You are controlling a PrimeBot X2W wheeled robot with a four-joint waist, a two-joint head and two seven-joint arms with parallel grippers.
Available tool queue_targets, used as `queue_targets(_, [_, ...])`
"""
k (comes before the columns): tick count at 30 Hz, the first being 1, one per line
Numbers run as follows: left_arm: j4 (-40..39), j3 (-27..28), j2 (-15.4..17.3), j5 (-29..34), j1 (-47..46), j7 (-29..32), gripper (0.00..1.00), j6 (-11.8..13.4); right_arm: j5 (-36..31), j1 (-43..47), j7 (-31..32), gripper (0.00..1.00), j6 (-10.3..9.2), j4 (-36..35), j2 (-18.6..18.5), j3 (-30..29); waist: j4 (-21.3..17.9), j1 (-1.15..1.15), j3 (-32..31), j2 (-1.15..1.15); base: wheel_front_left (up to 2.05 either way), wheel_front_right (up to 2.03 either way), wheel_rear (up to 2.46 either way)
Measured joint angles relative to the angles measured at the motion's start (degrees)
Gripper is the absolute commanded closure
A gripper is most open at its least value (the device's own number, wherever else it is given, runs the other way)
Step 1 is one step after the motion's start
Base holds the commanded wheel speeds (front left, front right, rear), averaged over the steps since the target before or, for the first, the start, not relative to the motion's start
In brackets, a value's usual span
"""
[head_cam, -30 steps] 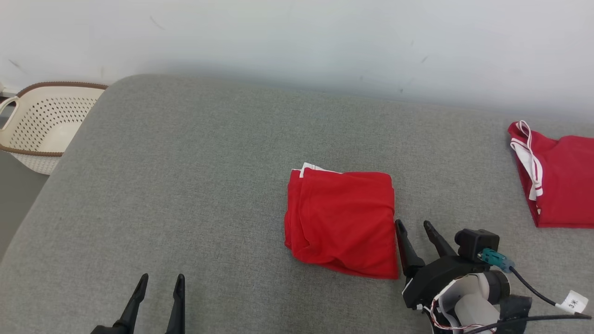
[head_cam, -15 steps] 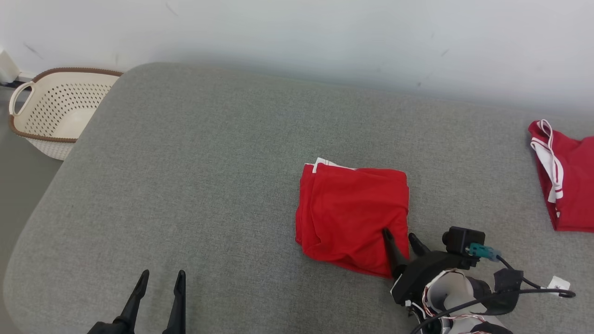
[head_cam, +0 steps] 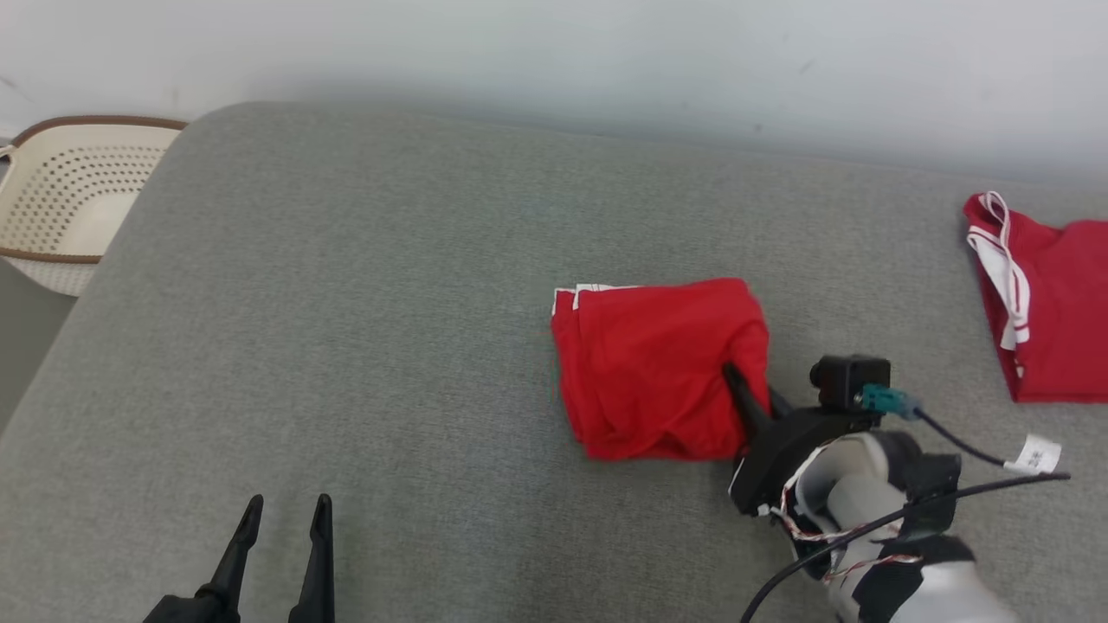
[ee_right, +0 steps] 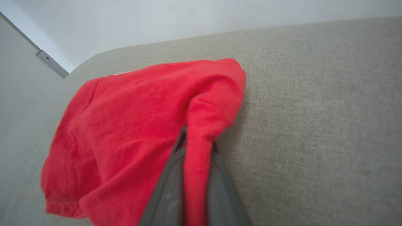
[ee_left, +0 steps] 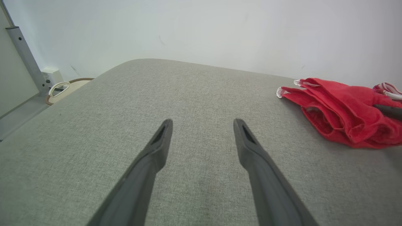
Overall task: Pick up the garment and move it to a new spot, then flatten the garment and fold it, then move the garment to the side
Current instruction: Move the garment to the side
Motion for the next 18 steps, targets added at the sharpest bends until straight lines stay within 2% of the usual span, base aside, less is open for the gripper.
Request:
queue_targets(6, [-0.8,0.2,0.0,0.3,-0.1,0.0,0.0,-0.5,-3.4,-4.4,0.5,1.0,0.0,-1.3,-4.3,3.2,-3.1,0.0,0.7,0.0,0.0,0.0,0.0])
queue_targets(18, [-2.6,1.0,0.8,1.3,-2.6,-0.1,0.0,-2.0,-6.9,-15.7,6.0,1.0,0.0,-5.9,-16.6,9.2,-8.8,0.0,4.9,0.0,0.0,0.0,0.0])
